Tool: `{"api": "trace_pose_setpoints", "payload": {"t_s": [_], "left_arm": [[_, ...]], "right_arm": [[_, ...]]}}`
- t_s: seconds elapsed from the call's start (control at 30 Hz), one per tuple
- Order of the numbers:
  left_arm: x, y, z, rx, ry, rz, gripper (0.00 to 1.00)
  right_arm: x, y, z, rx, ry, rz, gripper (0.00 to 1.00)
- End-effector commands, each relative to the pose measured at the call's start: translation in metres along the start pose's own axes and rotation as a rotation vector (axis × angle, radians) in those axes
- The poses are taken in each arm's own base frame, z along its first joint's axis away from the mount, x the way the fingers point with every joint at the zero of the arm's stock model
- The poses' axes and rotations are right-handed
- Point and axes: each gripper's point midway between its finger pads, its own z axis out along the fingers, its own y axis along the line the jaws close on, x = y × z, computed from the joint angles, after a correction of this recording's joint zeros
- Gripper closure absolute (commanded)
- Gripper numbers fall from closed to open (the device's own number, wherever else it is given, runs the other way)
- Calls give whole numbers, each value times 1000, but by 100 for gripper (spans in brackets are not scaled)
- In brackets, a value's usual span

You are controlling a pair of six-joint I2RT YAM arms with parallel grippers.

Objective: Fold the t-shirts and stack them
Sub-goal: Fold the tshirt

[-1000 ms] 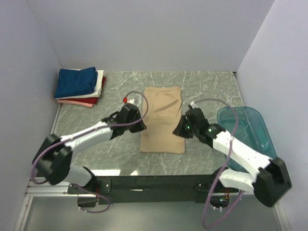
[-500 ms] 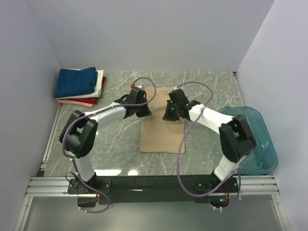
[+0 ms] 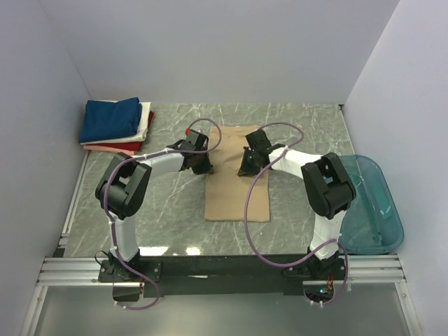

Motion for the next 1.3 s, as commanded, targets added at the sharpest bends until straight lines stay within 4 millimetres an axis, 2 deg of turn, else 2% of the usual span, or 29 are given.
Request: {"api": "trace_pose_setpoints", "payload": {"t_s": [0.0, 0.17, 0.27, 0.3, 0.43, 0.67, 0.83, 0.97, 1.07, 1.17, 1.2, 1.27], "left_arm": [[-3, -1, -1, 12, -7, 14, 99], [-9, 0, -6, -2, -20, 17, 99], [-10, 2, -8, -7, -22, 16, 99], [-10, 3, -8, -9, -24, 16, 99], [-12, 5, -11, -8, -30, 10, 99], [-11, 6, -10, -3, -24, 3, 99], [-20, -2, -20, 26, -47, 4, 99], [-38, -19, -42, 83, -99, 3, 99], [-55, -37, -67, 139, -151, 2, 91], [-58, -44, -87, 169, -178, -6, 86], [-52, -41, -89, 172, -171, -17, 84], [-48, -42, -102, 205, -182, -25, 80]], "right_arm": [[-7, -7, -5, 10, -33, 0, 86], [-23, -9, -28, -5, -78, 8, 86], [-34, -30, -35, 6, -100, 48, 85], [-36, -42, -36, 16, -98, 73, 86], [-37, -64, -37, 51, -97, 100, 86], [-29, -83, -27, 87, -75, 121, 86], [-35, -76, -38, 76, -91, 118, 87], [-52, -60, -69, 34, -156, 103, 86], [-58, -49, -91, 1, -191, 92, 85], [-54, -42, -109, -44, -210, 88, 84], [-45, -42, -110, -61, -192, 88, 83], [-39, -40, -122, -84, -207, 82, 82]]}}
